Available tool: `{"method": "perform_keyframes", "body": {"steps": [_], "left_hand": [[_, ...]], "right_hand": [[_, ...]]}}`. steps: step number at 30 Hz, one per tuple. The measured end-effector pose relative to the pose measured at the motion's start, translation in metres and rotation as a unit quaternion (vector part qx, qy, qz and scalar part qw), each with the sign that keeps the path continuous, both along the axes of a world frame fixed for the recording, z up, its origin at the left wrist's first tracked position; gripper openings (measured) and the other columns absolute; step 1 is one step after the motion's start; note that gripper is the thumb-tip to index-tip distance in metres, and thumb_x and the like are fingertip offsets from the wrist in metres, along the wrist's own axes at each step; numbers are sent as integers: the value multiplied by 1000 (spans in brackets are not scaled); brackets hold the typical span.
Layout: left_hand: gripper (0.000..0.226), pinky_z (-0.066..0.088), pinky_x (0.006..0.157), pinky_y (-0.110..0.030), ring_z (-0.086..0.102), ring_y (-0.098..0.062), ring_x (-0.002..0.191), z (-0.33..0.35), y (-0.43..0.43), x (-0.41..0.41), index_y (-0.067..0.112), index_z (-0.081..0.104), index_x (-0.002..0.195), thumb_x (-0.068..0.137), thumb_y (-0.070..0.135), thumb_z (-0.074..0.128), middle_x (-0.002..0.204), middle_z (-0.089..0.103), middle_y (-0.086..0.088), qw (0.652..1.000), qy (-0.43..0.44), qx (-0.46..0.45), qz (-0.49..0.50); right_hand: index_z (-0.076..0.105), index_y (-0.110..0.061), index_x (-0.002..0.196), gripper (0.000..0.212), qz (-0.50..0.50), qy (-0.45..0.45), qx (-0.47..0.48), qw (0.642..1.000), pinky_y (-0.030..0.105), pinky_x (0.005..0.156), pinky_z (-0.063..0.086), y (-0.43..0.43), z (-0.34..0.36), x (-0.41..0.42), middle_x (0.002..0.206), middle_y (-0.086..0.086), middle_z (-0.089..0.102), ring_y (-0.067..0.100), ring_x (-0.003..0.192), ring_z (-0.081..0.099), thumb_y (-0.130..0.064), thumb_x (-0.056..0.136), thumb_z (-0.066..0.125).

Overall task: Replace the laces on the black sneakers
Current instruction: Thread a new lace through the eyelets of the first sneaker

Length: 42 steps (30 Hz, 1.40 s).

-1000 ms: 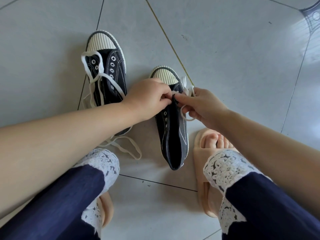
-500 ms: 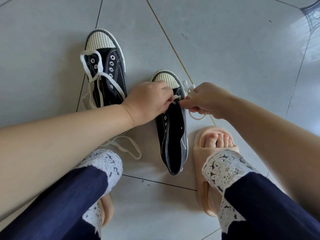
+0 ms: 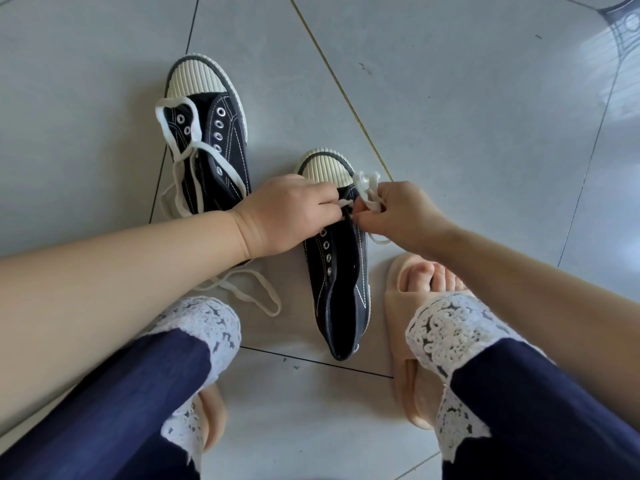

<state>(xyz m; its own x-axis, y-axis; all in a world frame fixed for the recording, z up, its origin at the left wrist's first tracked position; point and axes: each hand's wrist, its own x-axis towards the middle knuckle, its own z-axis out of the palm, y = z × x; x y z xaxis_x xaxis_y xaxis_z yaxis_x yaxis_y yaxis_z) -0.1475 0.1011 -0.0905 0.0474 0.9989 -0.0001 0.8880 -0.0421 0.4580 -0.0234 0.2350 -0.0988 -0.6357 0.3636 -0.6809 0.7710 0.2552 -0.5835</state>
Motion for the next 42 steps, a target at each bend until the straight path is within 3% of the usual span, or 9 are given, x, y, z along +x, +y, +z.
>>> {"method": "perform_keyframes", "body": {"steps": [4,9,17,23,26,32,36,39,42], "left_hand": [[16,49,58,-31,60,-29,61,-6,-4,-3,1,71,79,79,6,55,76,63,-15,998,-50,-20,31],[6,35,68,-15,55,-16,74,-9,-7,-2,6,71,84,78,8,68,83,61,-4,952,-197,-61,226],[11,36,71,-26,49,-16,80,-10,9,1,5,65,91,82,11,64,91,57,-4,951,-155,-82,253],[21,34,63,-6,43,1,63,1,-7,15,10,57,87,76,19,72,77,47,9,893,-217,-51,392],[30,38,61,-12,47,-2,63,10,-15,33,15,52,80,73,38,70,70,50,9,866,-261,-90,418],[47,39,63,-29,50,-15,77,16,7,40,15,48,86,71,56,66,81,51,6,872,-210,-244,369],[45,45,70,-30,54,-16,83,15,7,37,13,53,87,70,51,71,86,58,1,860,-229,-256,376],[37,43,72,-25,56,-12,78,15,0,34,6,63,82,72,41,72,77,65,-5,857,-237,-254,380],[17,50,73,-29,62,-21,73,15,-8,32,6,66,82,75,20,72,72,65,-4,817,-313,-248,416]], "right_hand": [[46,-6,67,25,25,38,64,997,19,44,25,-6,2,4,56,-3,36,12,51,30,-18,80,63],[56,6,78,23,11,72,98,993,30,54,31,-12,1,8,63,5,45,16,58,36,-16,82,63],[58,6,90,31,-65,58,112,990,29,53,30,-4,-5,2,71,9,51,16,63,41,-23,81,64],[57,-6,103,44,-1,-4,66,998,25,63,37,28,6,3,100,2,58,18,87,52,-27,71,78],[59,-6,111,48,24,-23,95,995,26,69,34,39,13,8,107,6,60,19,90,53,-30,73,76],[63,-12,87,25,-18,0,87,996,24,54,34,32,19,6,66,-8,52,8,59,45,-34,77,72],[46,-20,60,35,-67,9,55,996,21,44,26,14,11,-2,51,-10,38,8,46,33,-36,77,72],[51,-11,65,31,-70,4,78,995,23,44,24,15,9,-2,53,-5,37,11,48,31,-30,79,71],[62,0,87,33,-40,-10,77,996,25,56,31,22,14,0,67,1,50,15,61,42,-31,78,71]]}}
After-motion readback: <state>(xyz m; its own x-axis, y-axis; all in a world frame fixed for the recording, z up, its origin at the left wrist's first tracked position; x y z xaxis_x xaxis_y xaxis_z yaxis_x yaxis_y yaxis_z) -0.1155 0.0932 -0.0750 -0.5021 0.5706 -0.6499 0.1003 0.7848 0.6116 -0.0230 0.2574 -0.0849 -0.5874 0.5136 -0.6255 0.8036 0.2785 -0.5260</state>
